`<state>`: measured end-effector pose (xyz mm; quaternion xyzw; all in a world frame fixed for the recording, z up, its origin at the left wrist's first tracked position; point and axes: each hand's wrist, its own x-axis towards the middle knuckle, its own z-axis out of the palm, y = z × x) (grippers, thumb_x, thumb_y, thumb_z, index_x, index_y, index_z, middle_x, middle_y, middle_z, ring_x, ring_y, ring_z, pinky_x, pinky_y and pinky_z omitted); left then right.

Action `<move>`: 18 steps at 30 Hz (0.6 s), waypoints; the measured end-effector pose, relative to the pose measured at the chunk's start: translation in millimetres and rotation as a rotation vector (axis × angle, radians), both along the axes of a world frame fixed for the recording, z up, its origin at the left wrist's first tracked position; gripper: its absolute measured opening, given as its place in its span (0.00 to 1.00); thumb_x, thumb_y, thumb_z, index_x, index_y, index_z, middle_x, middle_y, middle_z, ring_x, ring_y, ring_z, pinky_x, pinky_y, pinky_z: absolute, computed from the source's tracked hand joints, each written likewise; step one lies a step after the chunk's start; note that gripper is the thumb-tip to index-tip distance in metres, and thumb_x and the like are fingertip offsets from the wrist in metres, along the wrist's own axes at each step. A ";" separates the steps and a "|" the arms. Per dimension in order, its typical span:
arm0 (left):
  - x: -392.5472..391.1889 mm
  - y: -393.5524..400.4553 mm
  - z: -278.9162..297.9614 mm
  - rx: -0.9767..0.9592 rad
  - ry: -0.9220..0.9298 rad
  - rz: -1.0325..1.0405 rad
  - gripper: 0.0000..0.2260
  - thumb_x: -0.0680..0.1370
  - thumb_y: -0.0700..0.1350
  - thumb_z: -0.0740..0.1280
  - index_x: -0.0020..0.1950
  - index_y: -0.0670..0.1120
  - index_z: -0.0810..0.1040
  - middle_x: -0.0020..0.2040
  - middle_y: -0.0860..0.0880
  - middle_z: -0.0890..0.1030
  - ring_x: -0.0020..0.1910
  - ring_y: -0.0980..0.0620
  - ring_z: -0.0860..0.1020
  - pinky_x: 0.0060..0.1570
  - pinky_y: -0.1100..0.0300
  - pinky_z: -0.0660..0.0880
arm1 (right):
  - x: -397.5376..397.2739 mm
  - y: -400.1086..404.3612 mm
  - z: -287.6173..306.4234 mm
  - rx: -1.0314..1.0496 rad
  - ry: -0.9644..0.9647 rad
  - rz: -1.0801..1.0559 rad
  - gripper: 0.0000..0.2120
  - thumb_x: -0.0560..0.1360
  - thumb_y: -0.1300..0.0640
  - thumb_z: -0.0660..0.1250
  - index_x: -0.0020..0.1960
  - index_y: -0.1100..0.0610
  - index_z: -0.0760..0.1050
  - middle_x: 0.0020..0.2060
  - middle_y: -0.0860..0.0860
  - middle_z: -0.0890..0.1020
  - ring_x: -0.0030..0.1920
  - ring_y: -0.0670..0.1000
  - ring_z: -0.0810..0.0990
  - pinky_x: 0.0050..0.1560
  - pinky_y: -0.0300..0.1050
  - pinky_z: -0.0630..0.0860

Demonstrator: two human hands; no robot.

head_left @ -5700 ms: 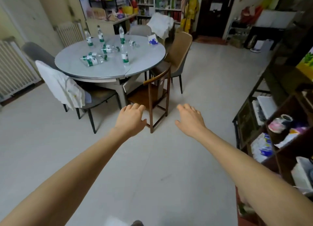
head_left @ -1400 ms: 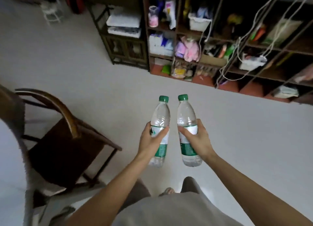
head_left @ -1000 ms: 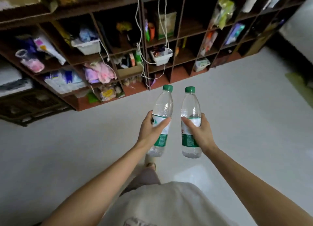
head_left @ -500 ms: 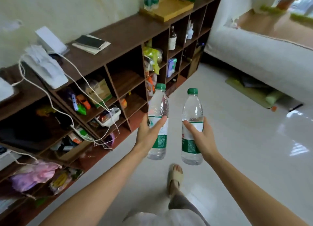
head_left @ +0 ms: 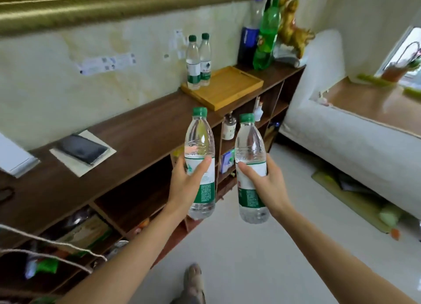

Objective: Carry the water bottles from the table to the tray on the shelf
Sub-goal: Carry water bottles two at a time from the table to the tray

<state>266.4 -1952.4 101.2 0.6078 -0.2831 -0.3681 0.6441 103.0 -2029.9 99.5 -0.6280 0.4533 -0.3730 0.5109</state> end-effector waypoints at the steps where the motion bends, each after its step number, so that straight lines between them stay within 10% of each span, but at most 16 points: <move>1: 11.5 -24.0 -0.5 -0.011 -0.011 0.004 0.17 0.75 0.47 0.71 0.63 0.51 0.76 0.57 0.50 0.83 0.54 0.52 0.82 0.53 0.56 0.79 | 11.3 -26.0 1.4 -0.005 -0.007 0.007 0.20 0.70 0.45 0.74 0.60 0.47 0.75 0.50 0.45 0.84 0.49 0.47 0.84 0.52 0.52 0.81; 18: 140.2 -369.2 16.2 -0.149 -0.051 0.049 0.24 0.73 0.42 0.73 0.68 0.49 0.72 0.58 0.54 0.82 0.53 0.60 0.81 0.45 0.70 0.78 | 156.0 -387.2 33.7 -0.094 -0.087 0.057 0.18 0.73 0.49 0.72 0.61 0.46 0.71 0.52 0.46 0.82 0.51 0.45 0.82 0.52 0.43 0.79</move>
